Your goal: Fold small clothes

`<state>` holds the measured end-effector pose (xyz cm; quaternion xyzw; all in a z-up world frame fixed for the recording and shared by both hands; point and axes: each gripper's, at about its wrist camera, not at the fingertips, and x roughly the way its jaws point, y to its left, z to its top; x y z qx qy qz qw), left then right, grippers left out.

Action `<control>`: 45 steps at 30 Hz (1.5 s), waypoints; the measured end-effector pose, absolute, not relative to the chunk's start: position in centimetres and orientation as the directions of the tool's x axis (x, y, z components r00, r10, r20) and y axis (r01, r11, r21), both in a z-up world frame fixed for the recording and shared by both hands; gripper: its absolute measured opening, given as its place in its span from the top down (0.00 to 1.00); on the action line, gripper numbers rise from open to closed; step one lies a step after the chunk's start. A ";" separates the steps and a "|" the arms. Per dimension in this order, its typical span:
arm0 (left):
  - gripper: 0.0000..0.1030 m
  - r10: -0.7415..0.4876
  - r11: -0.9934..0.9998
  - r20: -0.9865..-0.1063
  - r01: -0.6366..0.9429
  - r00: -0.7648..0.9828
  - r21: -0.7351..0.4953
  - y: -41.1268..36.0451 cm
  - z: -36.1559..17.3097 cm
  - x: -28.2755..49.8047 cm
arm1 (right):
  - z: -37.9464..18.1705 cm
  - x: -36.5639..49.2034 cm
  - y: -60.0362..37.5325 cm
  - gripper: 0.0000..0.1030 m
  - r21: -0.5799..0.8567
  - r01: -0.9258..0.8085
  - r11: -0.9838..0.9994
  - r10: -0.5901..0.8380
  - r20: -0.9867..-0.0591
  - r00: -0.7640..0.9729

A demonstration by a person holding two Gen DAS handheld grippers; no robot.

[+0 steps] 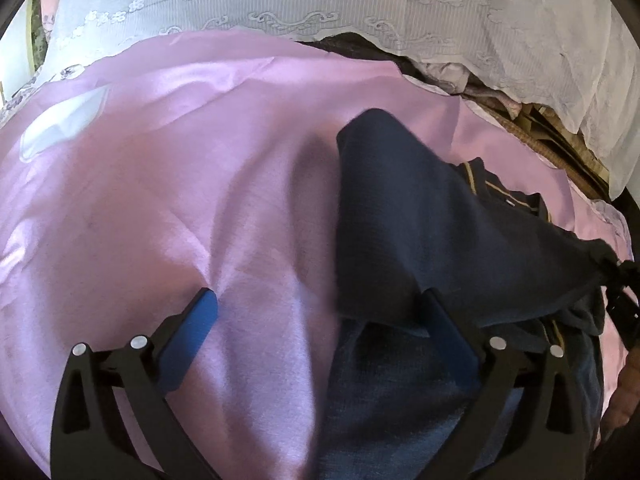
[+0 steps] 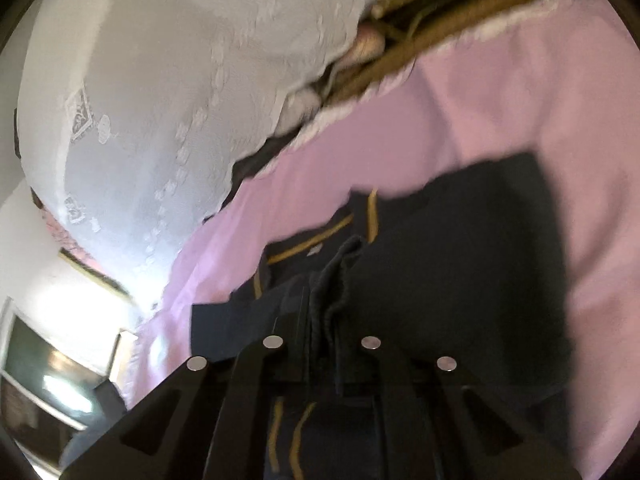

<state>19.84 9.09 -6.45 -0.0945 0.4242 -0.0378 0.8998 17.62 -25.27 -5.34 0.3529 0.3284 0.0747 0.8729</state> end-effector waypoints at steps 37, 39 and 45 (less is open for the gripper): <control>0.04 -0.127 0.979 -0.763 -0.041 0.634 -0.198 9.1 -4.8 23.7 | -6.3 15.8 -29.5 0.85 0.578 0.281 0.766 0.156 -0.591 0.791; 0.04 -0.086 0.988 -0.788 -0.050 0.609 -0.147 8.4 -6.0 24.1 | -5.2 15.5 -29.0 0.85 0.596 0.223 0.771 0.179 -0.540 0.822; 0.04 -0.063 0.991 -0.811 -0.063 0.582 -0.122 8.2 -7.0 24.5 | -6.3 17.9 -25.1 0.85 0.592 0.061 0.804 0.346 -0.548 0.761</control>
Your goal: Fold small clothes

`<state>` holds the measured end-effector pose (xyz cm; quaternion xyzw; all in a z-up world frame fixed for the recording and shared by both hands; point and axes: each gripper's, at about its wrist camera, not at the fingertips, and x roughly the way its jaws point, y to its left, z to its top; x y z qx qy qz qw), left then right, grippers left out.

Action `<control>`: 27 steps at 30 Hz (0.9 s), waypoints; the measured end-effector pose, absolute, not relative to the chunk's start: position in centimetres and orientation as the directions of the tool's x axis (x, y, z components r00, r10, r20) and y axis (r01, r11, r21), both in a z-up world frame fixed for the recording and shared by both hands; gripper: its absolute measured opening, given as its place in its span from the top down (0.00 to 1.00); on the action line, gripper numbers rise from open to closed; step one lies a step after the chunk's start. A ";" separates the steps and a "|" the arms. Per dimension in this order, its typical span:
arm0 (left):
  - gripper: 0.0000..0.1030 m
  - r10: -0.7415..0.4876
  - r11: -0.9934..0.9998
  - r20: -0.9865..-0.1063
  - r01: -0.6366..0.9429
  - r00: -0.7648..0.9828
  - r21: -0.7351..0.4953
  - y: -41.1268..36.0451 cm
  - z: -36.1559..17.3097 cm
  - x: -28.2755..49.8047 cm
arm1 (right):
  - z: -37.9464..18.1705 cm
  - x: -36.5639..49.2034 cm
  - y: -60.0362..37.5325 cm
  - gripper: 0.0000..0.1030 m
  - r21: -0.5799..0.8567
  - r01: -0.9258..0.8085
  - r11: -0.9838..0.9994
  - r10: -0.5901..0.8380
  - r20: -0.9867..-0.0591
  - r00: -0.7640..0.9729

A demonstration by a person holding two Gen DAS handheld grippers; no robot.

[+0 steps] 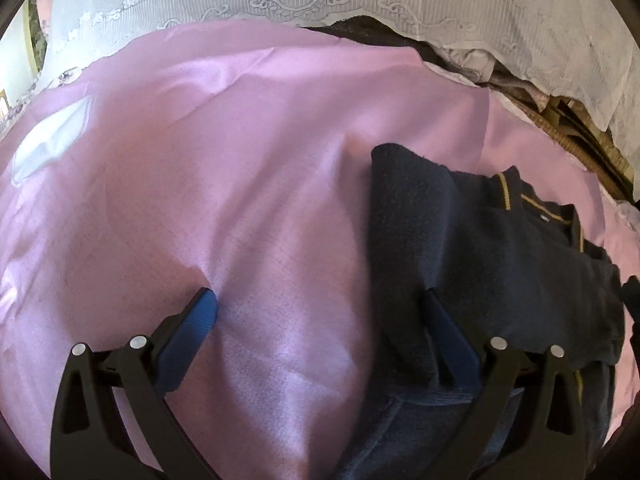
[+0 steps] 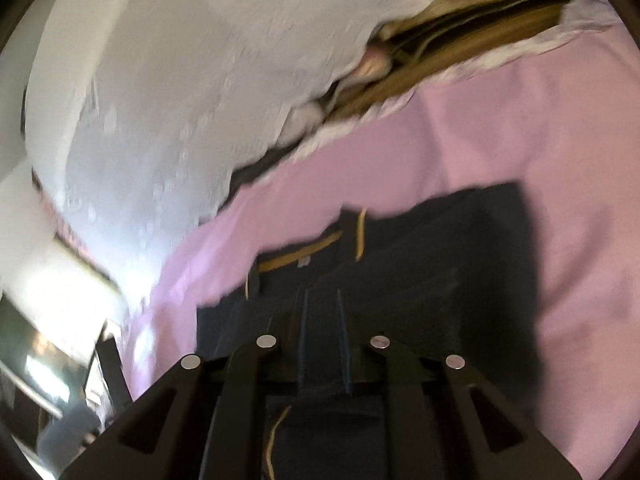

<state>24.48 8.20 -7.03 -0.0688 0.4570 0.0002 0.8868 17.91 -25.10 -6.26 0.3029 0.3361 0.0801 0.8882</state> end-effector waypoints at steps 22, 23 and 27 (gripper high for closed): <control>0.04 -0.093 0.996 -0.814 0.045 0.574 -0.082 5.4 -6.6 23.5 | -7.0 17.1 -20.6 0.82 0.470 -0.021 0.883 0.356 -0.637 0.684; 0.04 -0.096 0.995 -0.809 0.034 0.580 -0.094 5.6 -6.2 23.4 | -6.8 16.9 -20.9 0.81 0.469 -0.010 0.883 0.341 -0.627 0.701; 0.05 -0.151 0.984 -0.713 0.038 0.684 -0.171 6.5 -3.2 21.6 | -4.8 16.4 -22.7 0.67 0.439 0.054 0.897 0.231 -0.570 0.789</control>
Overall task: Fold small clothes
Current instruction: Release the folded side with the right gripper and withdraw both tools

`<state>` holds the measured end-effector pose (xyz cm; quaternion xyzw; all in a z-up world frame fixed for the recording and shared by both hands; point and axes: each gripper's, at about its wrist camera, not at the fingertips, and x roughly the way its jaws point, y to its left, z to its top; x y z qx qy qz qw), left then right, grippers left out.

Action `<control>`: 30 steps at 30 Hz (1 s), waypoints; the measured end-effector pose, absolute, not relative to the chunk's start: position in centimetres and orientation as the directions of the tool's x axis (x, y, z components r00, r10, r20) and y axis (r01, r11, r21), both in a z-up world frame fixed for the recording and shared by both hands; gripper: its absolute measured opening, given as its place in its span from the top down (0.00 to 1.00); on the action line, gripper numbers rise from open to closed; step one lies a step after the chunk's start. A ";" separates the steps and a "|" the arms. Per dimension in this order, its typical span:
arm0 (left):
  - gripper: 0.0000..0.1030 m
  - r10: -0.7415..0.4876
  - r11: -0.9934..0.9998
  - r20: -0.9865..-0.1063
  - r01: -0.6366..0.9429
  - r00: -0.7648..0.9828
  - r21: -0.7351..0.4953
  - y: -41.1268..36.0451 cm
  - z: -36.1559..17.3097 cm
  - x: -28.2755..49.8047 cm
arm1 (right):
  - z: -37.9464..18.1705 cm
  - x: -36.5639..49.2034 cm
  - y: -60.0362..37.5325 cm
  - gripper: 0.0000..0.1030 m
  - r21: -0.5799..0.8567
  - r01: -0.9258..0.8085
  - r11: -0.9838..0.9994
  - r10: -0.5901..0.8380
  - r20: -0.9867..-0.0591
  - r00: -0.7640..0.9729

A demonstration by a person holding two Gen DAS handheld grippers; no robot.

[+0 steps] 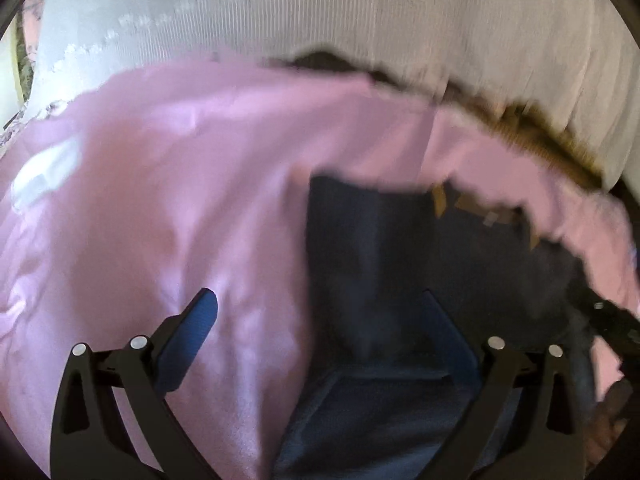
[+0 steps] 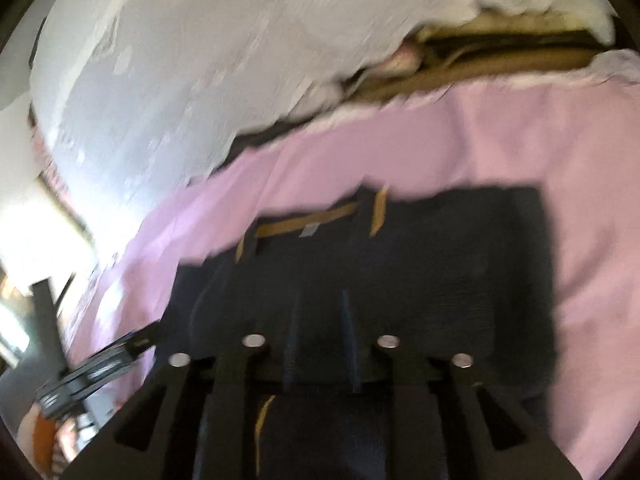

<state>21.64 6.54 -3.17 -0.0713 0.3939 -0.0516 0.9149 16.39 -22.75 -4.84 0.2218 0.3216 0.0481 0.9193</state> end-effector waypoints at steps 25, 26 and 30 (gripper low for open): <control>0.05 -0.255 0.966 -0.770 0.115 0.584 -0.233 5.2 -6.4 15.7 | -5.3 12.0 -21.2 0.55 0.383 0.066 0.921 0.201 -0.615 0.763; 0.05 -0.237 0.971 -0.779 0.120 0.580 -0.206 4.7 -6.7 15.1 | -5.7 11.6 -20.6 0.55 0.368 0.063 0.928 0.200 -0.633 0.748; 0.04 -0.192 0.981 -0.786 0.146 0.588 -0.130 4.0 -6.8 12.3 | -6.4 9.5 -19.3 0.46 0.299 0.059 0.953 0.160 -0.656 0.738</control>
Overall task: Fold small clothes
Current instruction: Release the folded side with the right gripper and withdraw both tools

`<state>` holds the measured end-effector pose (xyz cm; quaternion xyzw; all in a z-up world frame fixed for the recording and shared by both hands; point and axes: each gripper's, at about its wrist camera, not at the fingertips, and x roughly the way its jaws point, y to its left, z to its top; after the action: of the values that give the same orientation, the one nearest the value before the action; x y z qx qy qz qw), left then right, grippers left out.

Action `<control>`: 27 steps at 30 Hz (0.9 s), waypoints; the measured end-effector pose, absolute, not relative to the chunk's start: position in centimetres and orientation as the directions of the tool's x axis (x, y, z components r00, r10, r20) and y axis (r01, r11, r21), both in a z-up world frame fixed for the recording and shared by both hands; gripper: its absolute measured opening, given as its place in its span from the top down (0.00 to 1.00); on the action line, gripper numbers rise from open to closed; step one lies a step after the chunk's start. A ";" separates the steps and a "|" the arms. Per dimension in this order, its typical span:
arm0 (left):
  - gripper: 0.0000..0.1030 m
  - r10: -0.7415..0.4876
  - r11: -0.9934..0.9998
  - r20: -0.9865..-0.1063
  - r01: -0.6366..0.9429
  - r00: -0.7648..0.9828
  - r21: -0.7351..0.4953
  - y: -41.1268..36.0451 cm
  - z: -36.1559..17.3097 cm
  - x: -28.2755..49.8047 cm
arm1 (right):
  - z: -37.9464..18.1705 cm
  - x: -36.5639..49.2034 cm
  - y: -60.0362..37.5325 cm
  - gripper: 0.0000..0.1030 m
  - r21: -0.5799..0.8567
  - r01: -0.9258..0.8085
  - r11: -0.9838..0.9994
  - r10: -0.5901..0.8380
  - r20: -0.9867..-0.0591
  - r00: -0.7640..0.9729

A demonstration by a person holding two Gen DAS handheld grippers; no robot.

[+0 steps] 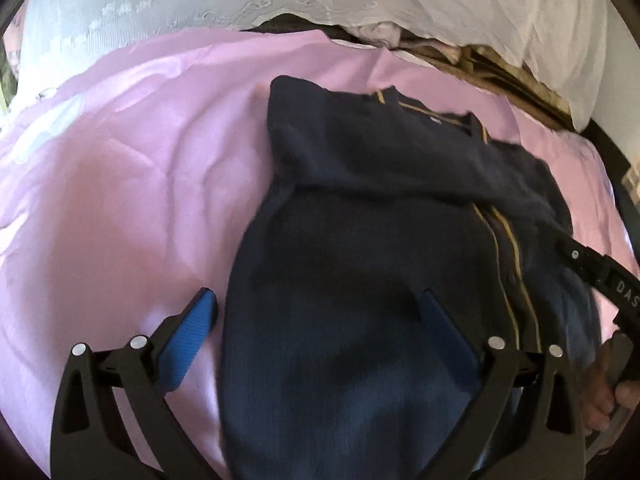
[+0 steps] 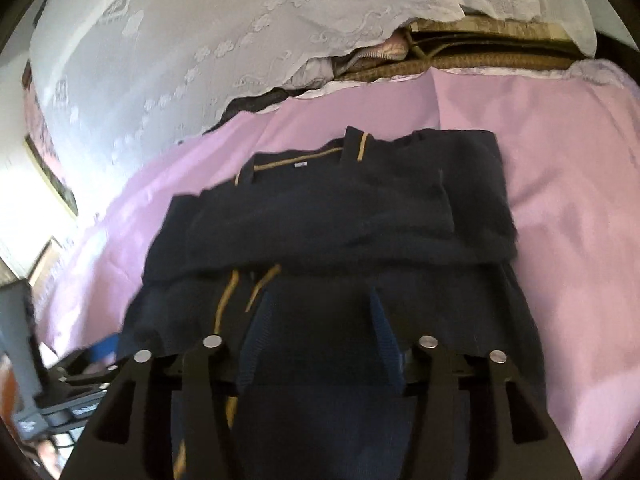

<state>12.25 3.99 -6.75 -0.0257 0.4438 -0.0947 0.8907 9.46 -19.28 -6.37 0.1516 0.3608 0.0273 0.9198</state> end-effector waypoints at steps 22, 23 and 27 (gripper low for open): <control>0.04 -0.198 0.976 -0.809 0.183 0.553 -0.114 5.4 -7.5 1.9 | -8.3 -2.7 -17.3 0.12 0.239 -0.049 0.970 0.207 -0.704 0.679; 0.04 -0.202 0.976 -0.808 0.185 0.553 -0.118 5.5 -7.5 1.3 | -8.2 -3.1 -17.4 0.12 0.243 -0.051 0.969 0.212 -0.703 0.679; 0.04 -0.249 0.964 -0.801 0.220 0.545 -0.150 6.1 -7.5 -1.7 | -8.1 -5.6 -17.7 0.11 0.276 -0.071 0.958 0.248 -0.687 0.683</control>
<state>-1.70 6.08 -7.51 -0.0159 0.4580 -0.1337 0.8787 -5.57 -17.75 -8.15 0.1144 0.3884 0.0876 0.9101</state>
